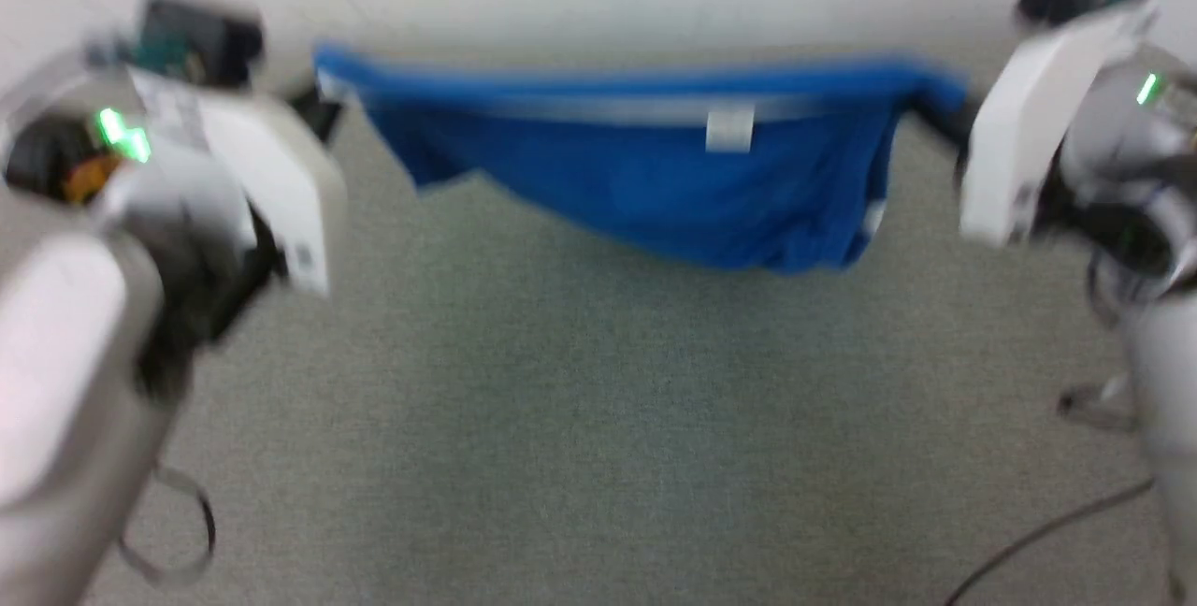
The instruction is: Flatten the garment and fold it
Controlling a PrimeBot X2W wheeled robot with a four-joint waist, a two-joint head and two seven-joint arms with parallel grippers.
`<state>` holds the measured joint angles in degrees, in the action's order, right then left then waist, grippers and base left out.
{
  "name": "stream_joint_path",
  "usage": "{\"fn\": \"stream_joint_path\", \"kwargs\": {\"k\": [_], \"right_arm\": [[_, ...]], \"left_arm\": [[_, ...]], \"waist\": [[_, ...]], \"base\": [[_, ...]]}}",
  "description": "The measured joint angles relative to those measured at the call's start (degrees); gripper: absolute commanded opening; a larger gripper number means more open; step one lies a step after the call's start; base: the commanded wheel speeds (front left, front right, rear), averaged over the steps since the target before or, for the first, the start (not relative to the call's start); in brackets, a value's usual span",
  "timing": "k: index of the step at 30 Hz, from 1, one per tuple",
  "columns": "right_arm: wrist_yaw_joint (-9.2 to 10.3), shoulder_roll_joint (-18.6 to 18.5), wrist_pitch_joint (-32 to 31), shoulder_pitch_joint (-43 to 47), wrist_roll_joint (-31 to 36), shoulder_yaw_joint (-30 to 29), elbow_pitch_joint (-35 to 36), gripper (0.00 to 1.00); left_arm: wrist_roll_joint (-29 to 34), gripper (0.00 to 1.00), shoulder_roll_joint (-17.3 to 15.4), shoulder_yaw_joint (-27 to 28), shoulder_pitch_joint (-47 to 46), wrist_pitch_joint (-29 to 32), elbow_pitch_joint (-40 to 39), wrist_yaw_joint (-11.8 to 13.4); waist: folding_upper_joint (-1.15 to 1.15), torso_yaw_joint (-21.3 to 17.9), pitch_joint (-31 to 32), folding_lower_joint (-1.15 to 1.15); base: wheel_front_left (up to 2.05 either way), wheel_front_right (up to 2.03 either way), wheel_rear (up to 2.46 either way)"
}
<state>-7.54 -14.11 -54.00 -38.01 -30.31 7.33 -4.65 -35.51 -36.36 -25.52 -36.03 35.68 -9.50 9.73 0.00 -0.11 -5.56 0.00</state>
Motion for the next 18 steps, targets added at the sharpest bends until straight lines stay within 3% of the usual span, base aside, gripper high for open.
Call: {"fn": "stream_joint_path", "kwargs": {"k": [10, 18], "right_arm": [[-0.08, -1.98, 10.55, -26.49, 2.32, -0.73, -11.62, 0.0], [-0.1, -0.04, 24.36, -43.29, 5.88, 1.12, -21.69, 0.0]], "left_arm": [[3.19, 0.0, 7.12, 0.82, -28.71, -3.11, 18.5, -3.9], [10.22, 0.0, 7.89, 0.85, -45.68, -12.38, 30.86, -5.64]], "waist": [[0.0, -0.24, -8.67, 0.02], [0.0, -1.06, -17.94, 0.03]], "base": [[0.0, 0.0, 0.0], [0.0, 0.0, 0.0]]}}
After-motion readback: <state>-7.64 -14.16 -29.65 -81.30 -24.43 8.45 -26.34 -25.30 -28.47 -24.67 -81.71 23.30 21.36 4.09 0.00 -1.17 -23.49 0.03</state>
